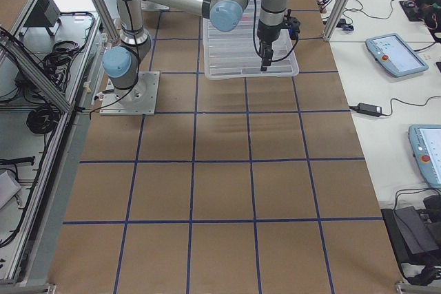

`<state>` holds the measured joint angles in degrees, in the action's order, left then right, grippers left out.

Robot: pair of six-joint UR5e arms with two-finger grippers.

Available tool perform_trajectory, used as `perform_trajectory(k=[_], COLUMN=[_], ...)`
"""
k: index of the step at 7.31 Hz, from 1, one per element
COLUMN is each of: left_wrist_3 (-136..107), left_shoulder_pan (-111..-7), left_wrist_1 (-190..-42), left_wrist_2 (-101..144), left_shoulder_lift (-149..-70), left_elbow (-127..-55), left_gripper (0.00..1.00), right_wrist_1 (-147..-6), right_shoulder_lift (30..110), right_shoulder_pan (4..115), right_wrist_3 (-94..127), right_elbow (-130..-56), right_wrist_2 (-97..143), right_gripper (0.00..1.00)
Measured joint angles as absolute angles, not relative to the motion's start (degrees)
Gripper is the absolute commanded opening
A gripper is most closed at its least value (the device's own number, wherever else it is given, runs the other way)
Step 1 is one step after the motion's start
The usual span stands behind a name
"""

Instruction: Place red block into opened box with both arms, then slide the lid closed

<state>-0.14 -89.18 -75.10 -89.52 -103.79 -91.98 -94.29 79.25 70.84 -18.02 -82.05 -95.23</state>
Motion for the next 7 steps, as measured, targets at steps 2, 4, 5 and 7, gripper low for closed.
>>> perform_trajectory(k=[2, 4, 5, 7], left_wrist_3=[-0.08, 1.2, 2.13, 2.25], left_shoulder_pan=[-89.26, -89.38, -89.46, -90.69], left_wrist_1=[-87.74, -92.17, -92.63, -92.41], left_wrist_2=[-92.15, -92.33, -91.58, -89.92], left_shoulder_lift=[-99.66, -95.08, -93.59, -92.9], left_elbow=[-83.61, -81.94, -82.49, -85.0], left_gripper=[1.0, 1.0, 1.0, 1.0], right_wrist_1=[-94.27, -94.77, -95.02, -95.26], right_shoulder_lift=[79.23, 78.89, 78.66, 78.37], right_shoulder_pan=[70.84, 70.75, 70.58, 69.67], right_wrist_3=[-18.02, -18.02, -18.02, -18.21], right_elbow=[-82.29, -82.64, -82.86, -84.85], right_wrist_2=[-95.46, -95.68, -95.75, -95.79], right_gripper=[1.0, 1.0, 1.0, 1.0])
